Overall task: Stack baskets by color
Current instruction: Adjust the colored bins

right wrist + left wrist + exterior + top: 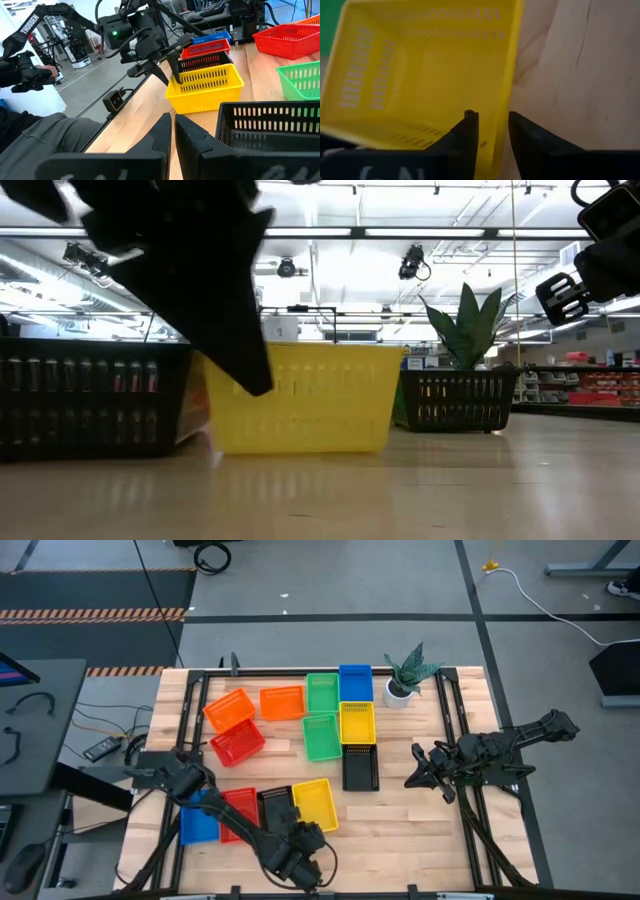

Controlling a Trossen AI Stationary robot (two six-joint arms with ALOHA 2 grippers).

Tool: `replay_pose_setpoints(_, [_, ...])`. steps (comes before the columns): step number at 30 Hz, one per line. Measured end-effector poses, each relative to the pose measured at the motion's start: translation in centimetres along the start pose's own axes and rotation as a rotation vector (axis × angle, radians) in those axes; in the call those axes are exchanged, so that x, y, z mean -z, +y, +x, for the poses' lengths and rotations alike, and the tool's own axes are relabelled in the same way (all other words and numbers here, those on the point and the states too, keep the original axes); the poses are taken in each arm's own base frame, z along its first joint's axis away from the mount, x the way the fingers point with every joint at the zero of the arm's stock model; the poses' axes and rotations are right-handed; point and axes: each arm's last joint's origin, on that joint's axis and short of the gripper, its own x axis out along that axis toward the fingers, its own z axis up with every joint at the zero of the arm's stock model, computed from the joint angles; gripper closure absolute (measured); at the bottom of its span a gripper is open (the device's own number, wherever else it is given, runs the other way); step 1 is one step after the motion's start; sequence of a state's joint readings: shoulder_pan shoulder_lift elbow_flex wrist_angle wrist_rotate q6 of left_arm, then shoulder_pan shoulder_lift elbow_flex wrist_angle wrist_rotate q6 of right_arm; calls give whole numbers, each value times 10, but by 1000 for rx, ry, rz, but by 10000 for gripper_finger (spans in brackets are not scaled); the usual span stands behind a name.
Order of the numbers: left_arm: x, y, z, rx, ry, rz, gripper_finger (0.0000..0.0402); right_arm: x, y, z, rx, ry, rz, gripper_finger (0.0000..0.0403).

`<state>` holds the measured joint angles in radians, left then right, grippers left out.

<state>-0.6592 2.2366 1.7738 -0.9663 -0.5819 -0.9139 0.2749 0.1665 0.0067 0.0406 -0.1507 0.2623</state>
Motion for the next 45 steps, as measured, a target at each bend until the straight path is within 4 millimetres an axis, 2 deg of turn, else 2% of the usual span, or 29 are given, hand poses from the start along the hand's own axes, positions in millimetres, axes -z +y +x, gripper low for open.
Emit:
replay_pose_setpoints(8, [8,-2,-24,29,-7,-55,258,0,0,0,0,-3,0,373])
replay_pose_setpoints(16, [16,4,-38,-8,30,-31,260,0,0,0,0,0,1,373])
replay_pose_setpoints(23, [27,0,-45,10,78,-47,261,0,0,0,0,1,9,373])
replay_pose_setpoints(30, [28,8,-63,3,73,-59,272,0,0,0,1,1,9,373])
replay_pose_setpoints(34, [28,7,-64,10,71,-69,275,0,0,0,0,1,9,373])
replay_pose_setpoints(45, [31,6,-59,13,109,71,276,0,0,0,1,2,9,373])
